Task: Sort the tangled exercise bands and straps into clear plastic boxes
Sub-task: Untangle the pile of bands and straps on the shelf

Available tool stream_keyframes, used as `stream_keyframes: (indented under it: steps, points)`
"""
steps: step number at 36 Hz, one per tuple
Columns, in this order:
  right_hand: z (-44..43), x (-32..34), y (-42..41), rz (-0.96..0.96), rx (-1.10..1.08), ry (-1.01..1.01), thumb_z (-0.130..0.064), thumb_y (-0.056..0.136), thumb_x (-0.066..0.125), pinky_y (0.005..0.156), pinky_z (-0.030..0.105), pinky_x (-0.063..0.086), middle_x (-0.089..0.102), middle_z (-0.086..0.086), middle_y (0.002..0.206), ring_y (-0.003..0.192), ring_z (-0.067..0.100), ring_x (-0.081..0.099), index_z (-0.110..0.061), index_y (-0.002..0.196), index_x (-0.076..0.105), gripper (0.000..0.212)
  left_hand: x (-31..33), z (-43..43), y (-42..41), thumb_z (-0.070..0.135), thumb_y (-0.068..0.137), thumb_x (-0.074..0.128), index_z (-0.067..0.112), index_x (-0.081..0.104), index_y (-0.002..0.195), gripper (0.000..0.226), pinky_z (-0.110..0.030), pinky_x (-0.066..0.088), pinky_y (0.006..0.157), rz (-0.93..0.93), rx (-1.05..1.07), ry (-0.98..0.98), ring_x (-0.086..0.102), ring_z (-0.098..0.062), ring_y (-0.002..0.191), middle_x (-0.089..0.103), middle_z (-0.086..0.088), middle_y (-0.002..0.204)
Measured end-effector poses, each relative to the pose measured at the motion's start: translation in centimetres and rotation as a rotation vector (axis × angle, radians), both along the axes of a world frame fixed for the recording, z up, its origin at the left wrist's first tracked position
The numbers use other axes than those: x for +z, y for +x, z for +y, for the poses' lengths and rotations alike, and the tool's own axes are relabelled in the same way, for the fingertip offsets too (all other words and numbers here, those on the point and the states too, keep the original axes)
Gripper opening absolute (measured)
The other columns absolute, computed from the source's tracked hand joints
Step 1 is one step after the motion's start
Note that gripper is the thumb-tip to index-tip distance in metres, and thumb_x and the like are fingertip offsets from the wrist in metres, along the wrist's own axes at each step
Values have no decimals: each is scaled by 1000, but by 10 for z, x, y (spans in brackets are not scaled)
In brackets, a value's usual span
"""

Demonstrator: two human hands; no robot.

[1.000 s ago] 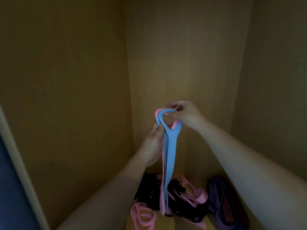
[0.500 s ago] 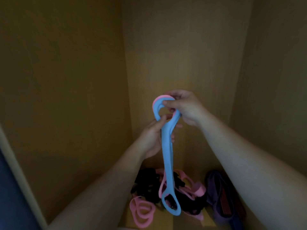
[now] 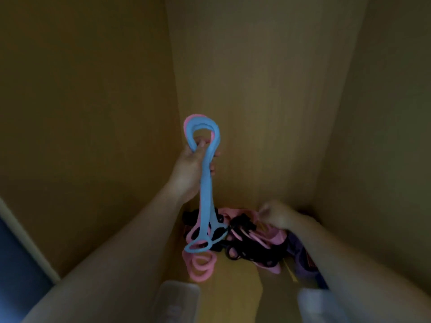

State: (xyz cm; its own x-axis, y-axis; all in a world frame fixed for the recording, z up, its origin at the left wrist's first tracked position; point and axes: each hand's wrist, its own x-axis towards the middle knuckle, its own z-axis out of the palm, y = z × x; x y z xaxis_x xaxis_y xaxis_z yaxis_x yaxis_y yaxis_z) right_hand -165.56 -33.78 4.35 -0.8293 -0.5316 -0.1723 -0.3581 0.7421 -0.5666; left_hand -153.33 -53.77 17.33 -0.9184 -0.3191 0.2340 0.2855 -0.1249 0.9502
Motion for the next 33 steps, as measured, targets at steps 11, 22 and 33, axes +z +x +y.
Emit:
stream_keyframes:
  steps: [11,22,33]
  points:
    - [6,-70,9,160,59,330,-28,88,58,69,32,45,63,9,89,83,23,60,-12,89,59,16,4,11,-9,29,105,34,19,51,100,20,-31,42,61,9,34,0,45,-12,57,65,-2,85]
    - [10,9,-24,114,-278,-111,-8,95,52,66,24,42,69,19,105,86,22,62,3,109,66,22,111,15,-32,23,106,30,19,45,95,19,-27,40,53,307,65,-92,43,-13,53,60,-6,86]
    - [-1,195,-32,551,-393,-955,-3,94,48,73,29,44,64,9,87,82,20,58,-6,97,67,20,198,18,-37,23,105,33,18,47,98,17,-26,40,50,445,144,-160,43,-12,51,61,-4,85]
